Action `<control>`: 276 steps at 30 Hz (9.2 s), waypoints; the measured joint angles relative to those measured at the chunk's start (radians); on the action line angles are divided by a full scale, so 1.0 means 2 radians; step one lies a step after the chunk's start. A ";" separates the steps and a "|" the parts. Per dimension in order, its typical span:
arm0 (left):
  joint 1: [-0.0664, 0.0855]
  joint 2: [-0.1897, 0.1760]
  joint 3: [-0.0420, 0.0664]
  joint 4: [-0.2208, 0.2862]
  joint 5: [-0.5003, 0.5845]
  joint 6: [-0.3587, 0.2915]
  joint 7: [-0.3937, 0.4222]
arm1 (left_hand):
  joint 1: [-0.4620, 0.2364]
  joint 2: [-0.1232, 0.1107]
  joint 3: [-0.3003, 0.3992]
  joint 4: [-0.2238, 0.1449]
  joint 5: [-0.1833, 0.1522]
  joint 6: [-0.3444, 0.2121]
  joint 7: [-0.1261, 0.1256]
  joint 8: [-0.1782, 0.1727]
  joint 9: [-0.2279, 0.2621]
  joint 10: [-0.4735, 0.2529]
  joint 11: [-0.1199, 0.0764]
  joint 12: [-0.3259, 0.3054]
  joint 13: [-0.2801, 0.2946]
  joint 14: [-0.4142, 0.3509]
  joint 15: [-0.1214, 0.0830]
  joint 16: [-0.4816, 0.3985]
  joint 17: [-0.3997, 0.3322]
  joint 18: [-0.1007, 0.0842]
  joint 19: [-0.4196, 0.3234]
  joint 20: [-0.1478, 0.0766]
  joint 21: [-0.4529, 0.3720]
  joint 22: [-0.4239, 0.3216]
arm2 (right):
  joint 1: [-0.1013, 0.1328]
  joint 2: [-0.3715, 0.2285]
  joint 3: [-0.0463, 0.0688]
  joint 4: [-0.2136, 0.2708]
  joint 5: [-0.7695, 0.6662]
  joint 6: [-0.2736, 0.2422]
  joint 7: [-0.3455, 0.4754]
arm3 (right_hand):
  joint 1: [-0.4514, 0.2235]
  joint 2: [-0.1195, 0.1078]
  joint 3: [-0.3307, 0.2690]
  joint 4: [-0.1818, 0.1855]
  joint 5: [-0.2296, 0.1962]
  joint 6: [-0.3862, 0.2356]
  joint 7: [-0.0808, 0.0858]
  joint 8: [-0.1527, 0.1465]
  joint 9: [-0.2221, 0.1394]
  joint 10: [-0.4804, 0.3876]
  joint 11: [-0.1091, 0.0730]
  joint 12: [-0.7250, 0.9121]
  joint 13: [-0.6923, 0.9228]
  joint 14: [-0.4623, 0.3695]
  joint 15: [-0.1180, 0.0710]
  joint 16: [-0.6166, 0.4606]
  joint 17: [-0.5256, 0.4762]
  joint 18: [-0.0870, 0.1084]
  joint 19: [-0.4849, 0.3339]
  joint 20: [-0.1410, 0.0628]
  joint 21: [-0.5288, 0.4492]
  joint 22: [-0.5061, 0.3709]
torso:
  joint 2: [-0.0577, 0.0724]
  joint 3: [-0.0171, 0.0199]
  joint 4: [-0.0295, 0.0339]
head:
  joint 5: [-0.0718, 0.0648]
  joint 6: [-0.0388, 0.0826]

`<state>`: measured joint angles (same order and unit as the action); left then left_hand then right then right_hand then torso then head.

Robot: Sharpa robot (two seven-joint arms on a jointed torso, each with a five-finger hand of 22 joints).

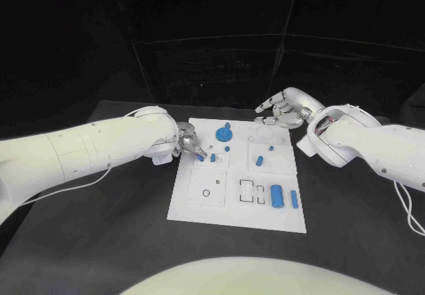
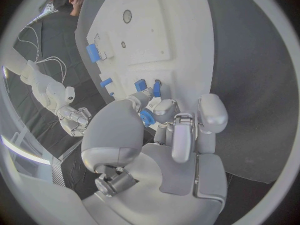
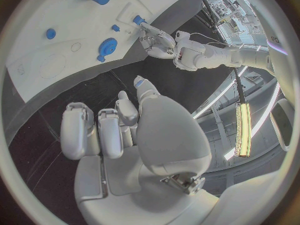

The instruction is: Assemble the parts on the task board

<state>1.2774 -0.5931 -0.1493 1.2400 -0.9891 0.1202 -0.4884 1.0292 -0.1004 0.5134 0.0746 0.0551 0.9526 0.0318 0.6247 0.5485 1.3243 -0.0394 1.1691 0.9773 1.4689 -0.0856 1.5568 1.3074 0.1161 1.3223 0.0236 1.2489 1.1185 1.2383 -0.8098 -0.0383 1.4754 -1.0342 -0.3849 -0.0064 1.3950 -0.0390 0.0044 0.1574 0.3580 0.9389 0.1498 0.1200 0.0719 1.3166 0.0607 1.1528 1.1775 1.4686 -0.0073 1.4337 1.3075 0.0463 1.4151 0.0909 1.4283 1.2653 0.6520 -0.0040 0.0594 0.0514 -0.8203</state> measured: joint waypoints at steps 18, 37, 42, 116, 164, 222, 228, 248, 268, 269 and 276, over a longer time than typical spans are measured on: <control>0.000 0.000 0.000 0.004 0.000 0.000 -0.004 | -0.002 -0.002 -0.012 0.002 0.000 0.004 0.000 0.000 -0.001 0.003 0.001 0.008 0.011 -0.002 -0.002 0.004 0.000 0.000 0.002 -0.002 0.006 0.008 | 0.000 0.000 0.000 -0.001 0.001 0.000 0.001 | 0.000 0.000 0.000 0.000 0.000 0.000 0.000 0.000 0.000 0.000 0.000 0.000 0.000 0.000 0.000 0.000 0.000 0.000 0.000 0.000 0.000 -0.001 | 0.000 -0.0006 0.0004 | -0.003 -0.001; 0.000 -0.002 0.000 0.006 0.000 -0.004 -0.007 | -0.013 -0.004 -0.029 0.011 0.000 0.009 -0.002 0.000 -0.003 0.005 -0.002 0.012 0.016 -0.002 -0.002 0.004 0.000 0.000 0.007 -0.004 0.009 0.013 | -0.001 0.001 0.000 -0.002 0.001 0.000 0.002 | 0.000 0.000 0.000 0.000 0.000 0.000 0.000 0.000 0.000 0.000 0.000 0.000 0.000 0.000 0.000 0.000 0.000 0.000 0.000 0.000 0.000 -0.001 | 0.000 -0.0006 0.0004 | -0.002 -0.002; 0.000 -0.002 0.000 0.006 0.000 -0.005 -0.008 | -0.018 -0.008 -0.039 0.017 0.000 0.010 -0.002 0.002 -0.004 0.007 0.000 0.014 0.018 -0.002 -0.002 0.004 0.000 0.000 0.007 -0.004 0.011 0.015 | -0.001 0.000 0.000 -0.002 0.001 0.000 0.002 | 0.000 0.000 0.000 0.000 0.003 0.000 0.000 0.000 0.000 0.000 0.000 0.000 0.000 0.000 0.000 0.000 0.000 0.000 0.000 0.000 0.000 -0.001 | 0.000 -0.0005 0.0001 | -0.002 -0.002; -0.006 0.083 -0.030 -0.073 -0.091 -0.146 0.231 | 0.159 -0.018 -0.150 -0.024 -0.002 -0.025 0.054 -0.141 -0.179 -0.203 0.058 -0.335 -0.375 -0.004 0.041 -0.140 -0.128 0.023 -0.011 0.035 -0.144 -0.150 | -0.007 0.010 0.000 -0.011 0.007 0.000 0.005 | 0.000 0.000 0.000 0.000 0.005 0.000 0.000 0.002 0.000 -0.006 0.003 -0.006 -0.008 0.000 0.000 -0.004 0.000 0.008 -0.005 0.002 -0.008 -0.013 | 0.001 -0.0003 -0.0010 | -0.020 0.006; -0.015 0.112 -0.029 -0.108 -0.115 -0.129 0.220 | 0.166 -0.001 -0.135 -0.043 -0.002 -0.015 0.054 -0.194 -0.225 -0.176 0.058 -0.383 -0.425 -0.002 0.036 -0.142 -0.158 0.015 0.012 0.031 -0.090 -0.083 | -0.007 0.015 0.000 -0.011 0.008 0.000 0.007 | 0.000 0.000 0.000 0.000 0.010 0.000 0.000 0.002 0.000 -0.008 0.001 -0.008 -0.010 0.000 0.000 -0.007 0.000 0.008 -0.007 0.000 -0.008 -0.014 | 0.001 -0.0001 0.0000 | -0.021 0.006; -0.007 0.046 -0.003 -0.041 -0.099 -0.163 0.247 | 0.182 0.024 -0.029 -0.096 -0.004 0.062 0.050 -0.208 -0.238 -0.109 0.059 -0.405 -0.449 -0.002 0.032 -0.138 -0.171 0.008 0.016 0.027 -0.066 -0.047 | -0.007 0.015 0.000 -0.012 0.008 0.000 0.007 | 0.002 0.002 0.000 0.000 0.010 0.000 0.000 0.002 0.000 -0.008 0.001 -0.008 -0.010 0.000 0.000 -0.007 0.000 0.008 -0.007 0.000 -0.008 -0.014 | 0.000 -0.0005 0.0018 | -0.021 0.009; -0.007 0.032 -0.002 -0.038 -0.096 -0.162 0.247 | 0.180 0.022 -0.029 -0.096 -0.004 0.062 0.050 -0.210 -0.238 -0.104 0.055 -0.407 -0.450 -0.002 0.032 -0.138 -0.172 0.008 0.016 0.027 -0.066 -0.047 | -0.007 0.013 0.000 -0.012 0.008 0.000 0.008 | 0.002 0.002 0.000 0.000 0.010 0.000 0.000 0.002 0.000 -0.008 0.001 -0.008 -0.010 0.000 0.000 -0.007 0.000 0.008 -0.007 0.000 -0.008 -0.014 | 0.000 -0.0004 0.0011 | -0.020 0.009; -0.007 0.025 -0.002 -0.057 -0.093 -0.125 0.243 | 0.175 0.018 -0.028 -0.097 -0.004 0.062 0.050 -0.212 -0.239 -0.098 0.050 -0.411 -0.450 -0.002 0.032 -0.138 -0.174 0.008 0.016 0.027 -0.064 -0.046 | -0.007 0.012 0.000 -0.012 0.008 0.000 0.009 | 0.002 0.002 0.000 0.000 0.010 0.000 0.000 0.002 0.000 -0.008 0.001 -0.008 -0.010 0.000 0.000 -0.007 0.000 0.008 -0.007 0.000 -0.008 -0.014 | 0.001 -0.0002 -0.0004 | -0.017 0.008; -0.010 0.033 -0.002 -0.068 -0.093 -0.096 0.239 | 0.173 0.016 -0.028 -0.097 -0.005 0.066 0.050 -0.214 -0.239 -0.096 0.049 -0.411 -0.451 -0.002 0.032 -0.138 -0.177 0.008 0.016 0.027 -0.064 -0.046 | -0.007 0.013 0.000 -0.012 0.008 -0.001 0.011 | 0.002 0.002 0.000 0.000 0.010 0.000 0.000 0.002 0.000 -0.008 0.001 -0.008 -0.010 0.000 0.000 -0.007 0.000 0.008 -0.007 0.000 -0.008 -0.014 | 0.001 -0.0002 -0.0004 | -0.016 0.008; -0.010 0.033 -0.002 -0.069 -0.093 -0.095 0.239 | 0.173 0.016 -0.028 -0.097 -0.005 0.066 0.050 -0.214 -0.239 -0.096 0.049 -0.411 -0.451 -0.002 0.032 -0.138 -0.177 0.008 0.016 0.027 -0.064 -0.046 | -0.007 0.013 0.000 -0.012 0.008 -0.001 0.011 | 0.002 0.002 0.000 0.000 0.010 0.000 0.000 0.002 0.000 -0.008 0.001 -0.008 -0.010 0.000 0.000 -0.007 0.000 0.008 -0.007 0.000 -0.008 -0.014 | 0.001 -0.0002 -0.0004 | -0.016 0.008; -0.010 0.034 -0.003 -0.070 -0.093 -0.090 0.238 | 0.173 0.015 -0.028 -0.097 -0.006 0.066 0.050 -0.214 -0.239 -0.096 0.049 -0.411 -0.451 -0.002 0.032 -0.138 -0.177 0.008 0.016 0.027 -0.064 -0.046 | -0.007 0.013 0.000 -0.012 0.008 -0.001 0.011 | 0.002 0.002 0.000 0.000 0.012 0.000 0.000 0.002 0.000 -0.012 0.001 -0.015 -0.015 0.000 0.000 -0.011 0.000 0.008 -0.010 0.001 -0.012 -0.020 | 0.001 -0.0002 -0.0004 | -0.017 0.008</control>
<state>1.2565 -0.5250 -0.1544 1.0996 -1.1748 -0.0598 -0.0126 1.3747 -0.0700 0.4570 -0.1201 0.0433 1.0847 0.1321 0.1977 0.0713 1.1330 0.0591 0.3465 0.0747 1.4652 -0.0213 1.2809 0.9528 0.1317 1.3551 0.0768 1.1210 1.0261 1.2251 -0.7837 -0.0387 1.4507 -1.0187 -0.3870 0.0154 1.3990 -0.0350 0.0044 0.1574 0.3818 0.9389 0.1499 0.1239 0.0712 1.2935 0.0636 1.1230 1.1465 1.4686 -0.0073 1.4126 1.3074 0.0620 1.3953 0.0932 1.4046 1.2263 0.6537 -0.0045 0.0586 0.0183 -0.8041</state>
